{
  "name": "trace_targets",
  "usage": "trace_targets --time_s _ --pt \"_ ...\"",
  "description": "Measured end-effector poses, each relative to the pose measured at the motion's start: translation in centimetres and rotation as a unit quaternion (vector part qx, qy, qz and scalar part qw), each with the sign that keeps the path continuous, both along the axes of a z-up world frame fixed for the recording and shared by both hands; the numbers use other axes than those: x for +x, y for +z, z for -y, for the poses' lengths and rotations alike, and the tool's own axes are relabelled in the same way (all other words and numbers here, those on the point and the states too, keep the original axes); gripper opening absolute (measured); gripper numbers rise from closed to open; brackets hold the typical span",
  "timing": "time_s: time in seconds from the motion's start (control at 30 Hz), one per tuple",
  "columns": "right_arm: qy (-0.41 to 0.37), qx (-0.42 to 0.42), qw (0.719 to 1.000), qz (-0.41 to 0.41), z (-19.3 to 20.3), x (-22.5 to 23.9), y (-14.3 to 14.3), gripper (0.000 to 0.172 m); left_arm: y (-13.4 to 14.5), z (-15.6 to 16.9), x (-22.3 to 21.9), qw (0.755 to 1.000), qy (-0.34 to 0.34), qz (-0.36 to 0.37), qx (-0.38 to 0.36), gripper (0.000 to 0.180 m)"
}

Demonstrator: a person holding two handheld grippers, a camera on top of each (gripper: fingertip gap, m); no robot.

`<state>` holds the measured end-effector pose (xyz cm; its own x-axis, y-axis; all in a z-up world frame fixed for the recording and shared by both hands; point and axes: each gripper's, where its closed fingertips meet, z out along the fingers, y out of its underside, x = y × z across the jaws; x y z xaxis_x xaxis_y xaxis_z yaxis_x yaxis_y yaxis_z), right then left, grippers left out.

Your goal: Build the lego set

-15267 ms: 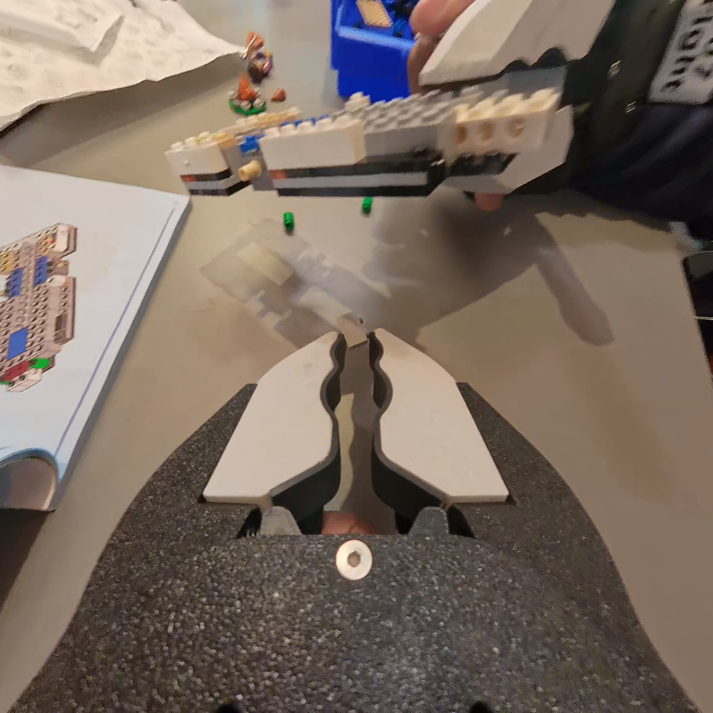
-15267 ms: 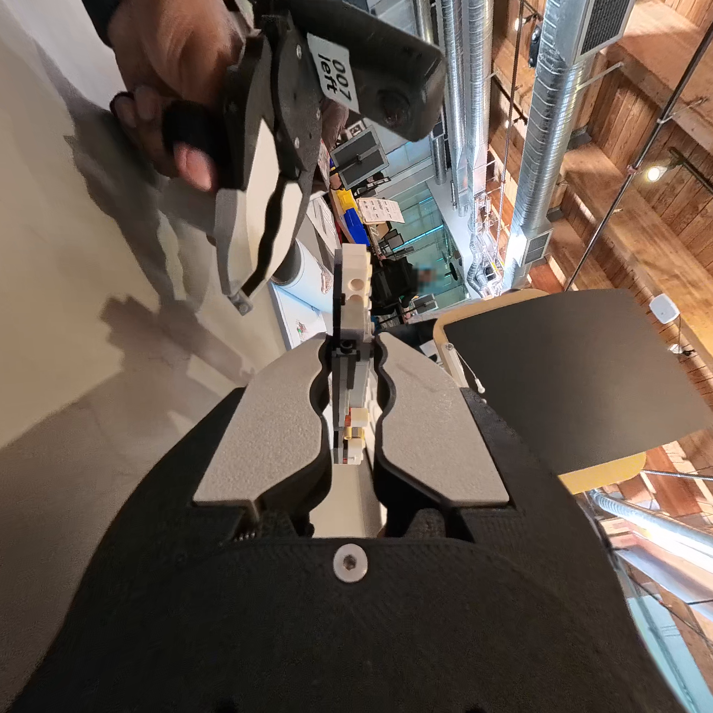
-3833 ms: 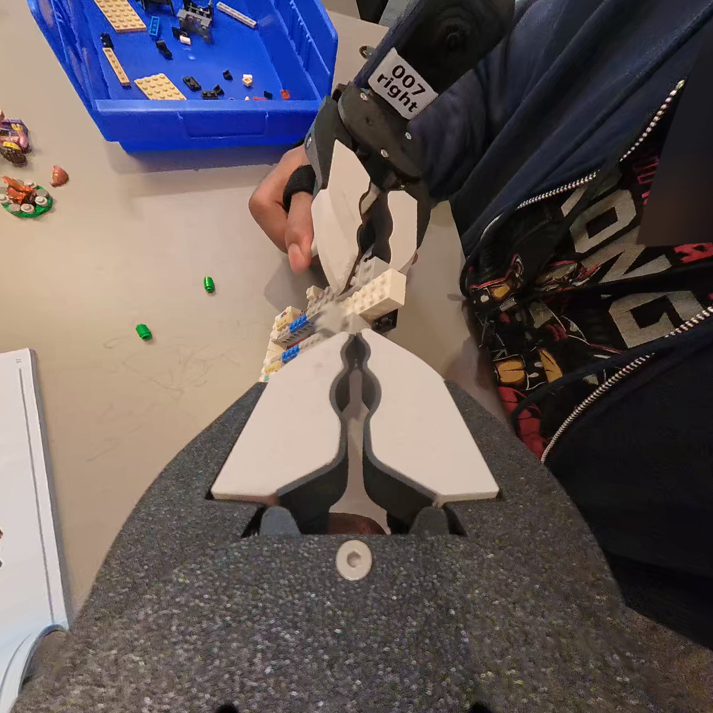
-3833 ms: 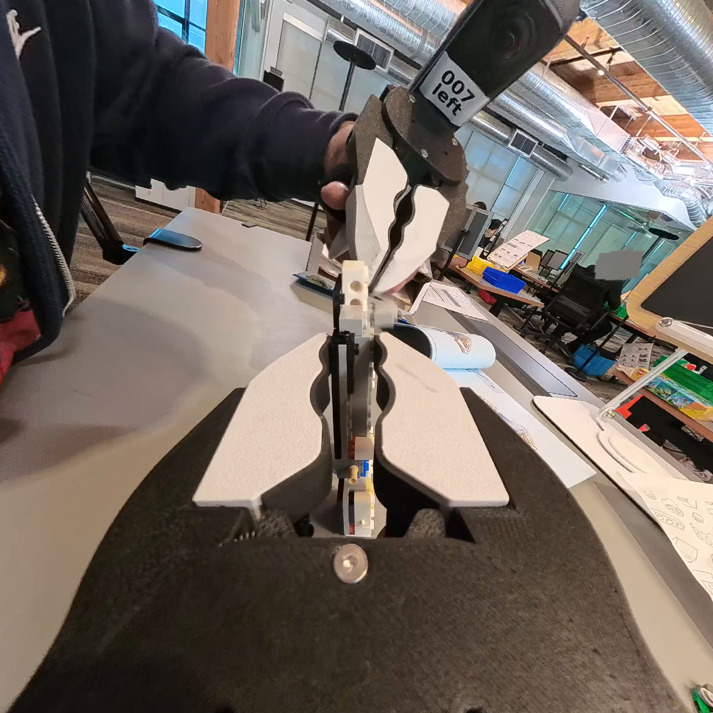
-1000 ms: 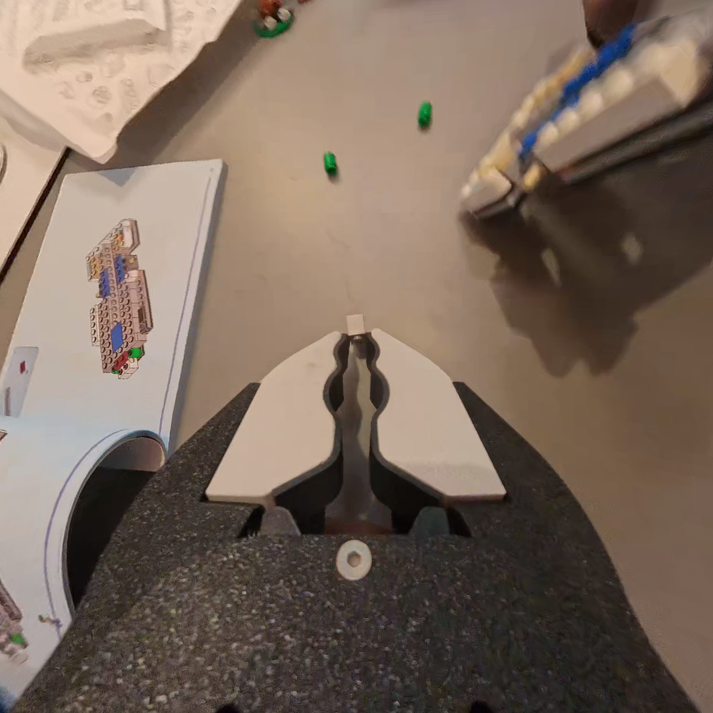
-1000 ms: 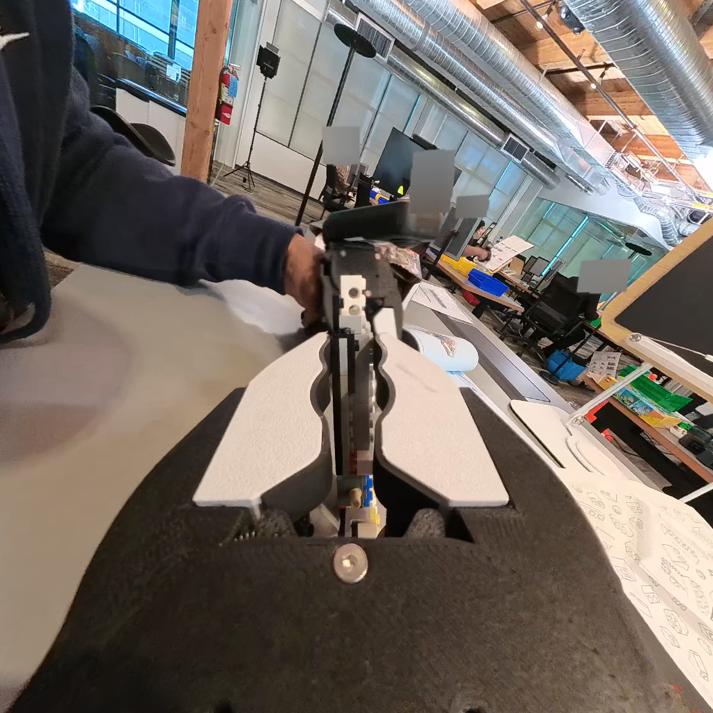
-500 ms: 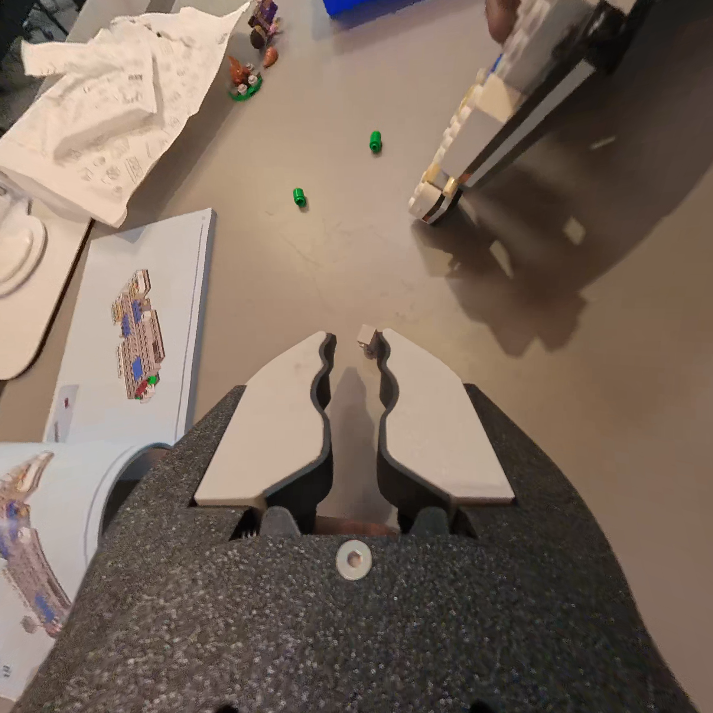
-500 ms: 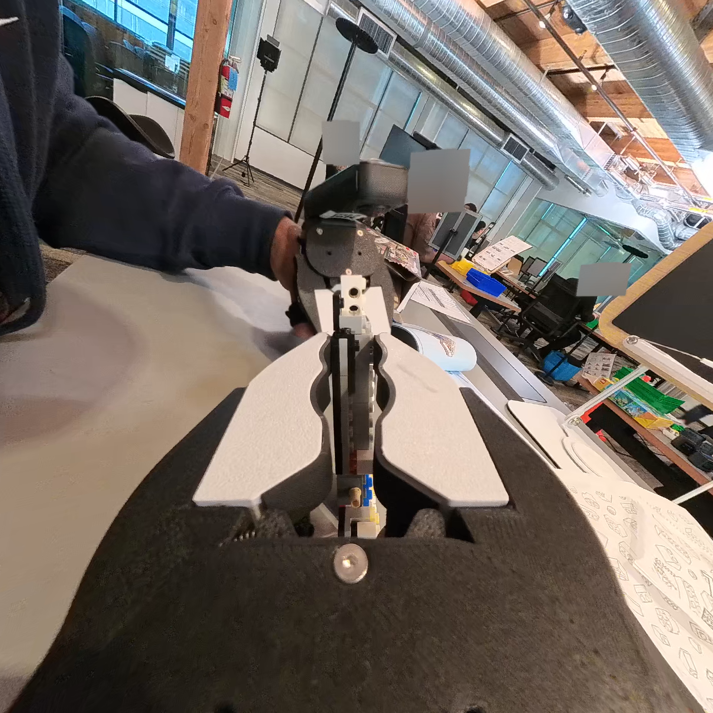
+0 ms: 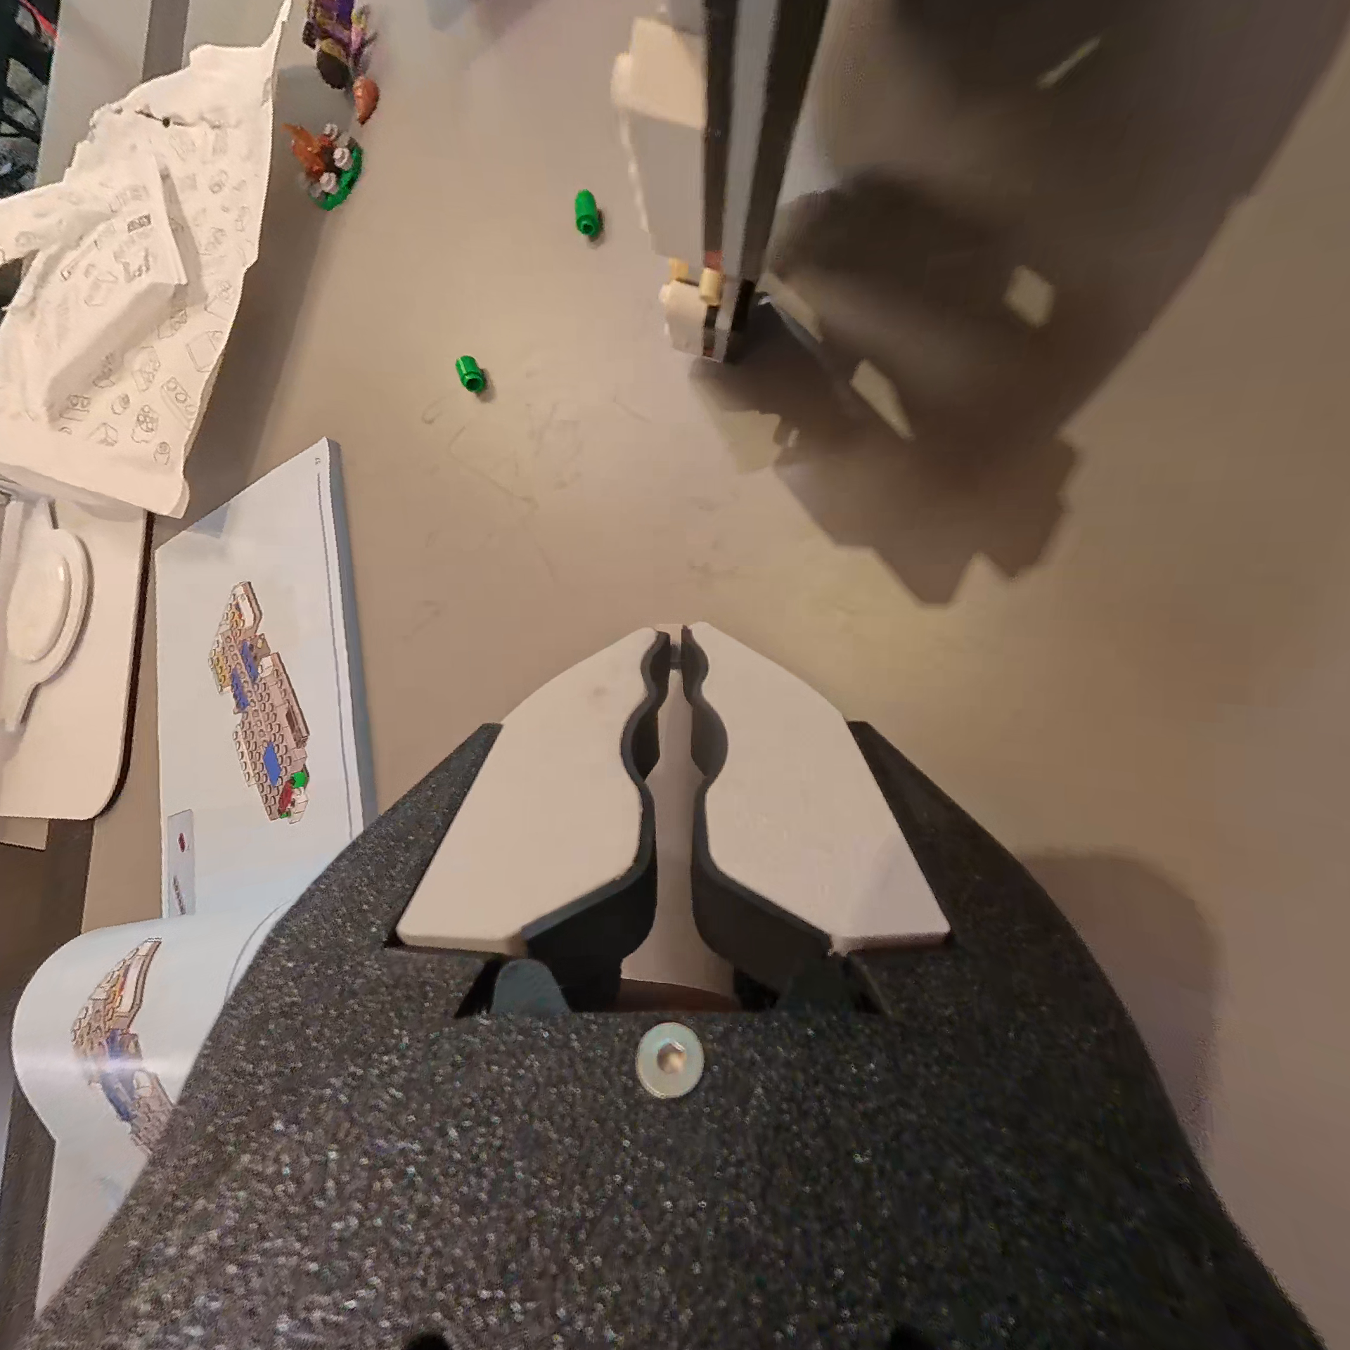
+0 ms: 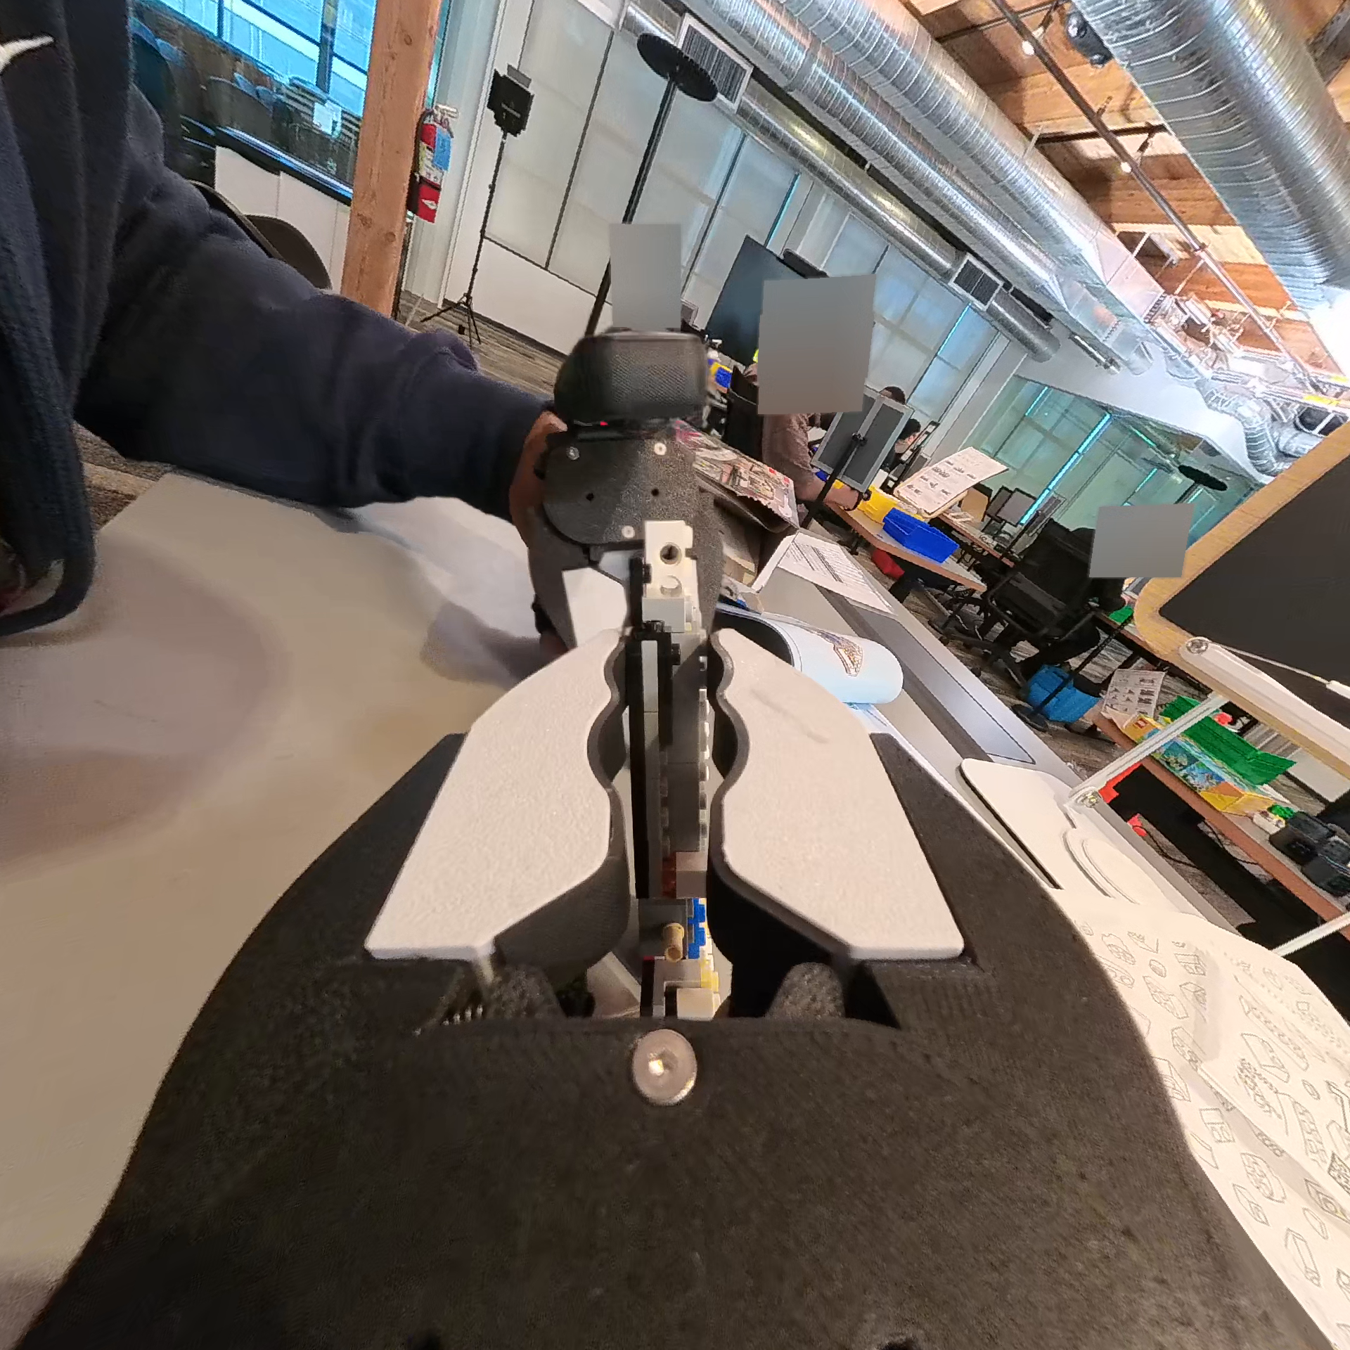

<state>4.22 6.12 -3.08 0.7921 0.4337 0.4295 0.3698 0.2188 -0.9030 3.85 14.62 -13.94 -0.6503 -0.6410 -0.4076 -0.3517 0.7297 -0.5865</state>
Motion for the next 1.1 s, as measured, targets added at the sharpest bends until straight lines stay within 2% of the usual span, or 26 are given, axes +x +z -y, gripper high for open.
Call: trace_targets --time_s 0.17,0.37,0.57,0.73,0.8,0.9,1.03,1.1 --pt "-0.001 0.001 1.0 0.001 0.0 0.0 0.0 0.019 0.0 0.5 -1.6 1.0 -0.02 -0.006 -0.005 0.003" --pt "-0.001 0.001 1.0 0.004 0.0 -0.1 -0.1 0.019 0.0 1.0 -2.8 0.999 -0.021 0.036 0.024 0.002" --pt "0.0 0.001 1.0 0.006 0.0 -0.2 -0.2 0.019 0.0 1.5 -4.1 0.999 -0.025 0.033 0.032 0.001" --pt "-0.001 0.002 1.0 0.008 -0.1 -0.2 -0.2 0.019 0.0 2.4 -4.7 0.988 -0.066 0.082 0.116 0.0" --pt "-0.001 0.002 1.0 0.008 -0.1 -0.1 -0.2 0.019 -1.3 3.0 -5.8 0.985 -0.09 0.046 0.139 0.0" --pt "-0.001 0.002 1.0 0.01 -0.1 -0.2 -0.2 0.019 -1.2 3.0 -5.9 0.976 -0.095 0.075 0.181 0.0" --pt "0.0 0.002 1.0 0.012 -0.1 -0.3 -0.3 0.019 -0.1 2.5 -5.7 0.993 -0.041 0.064 0.094 0.005" --pt "0.0 0.002 1.0 0.013 -0.1 -0.3 -0.3 0.019 0.6 1.5 -5.3 0.999 0.013 0.043 0.029 0.016"
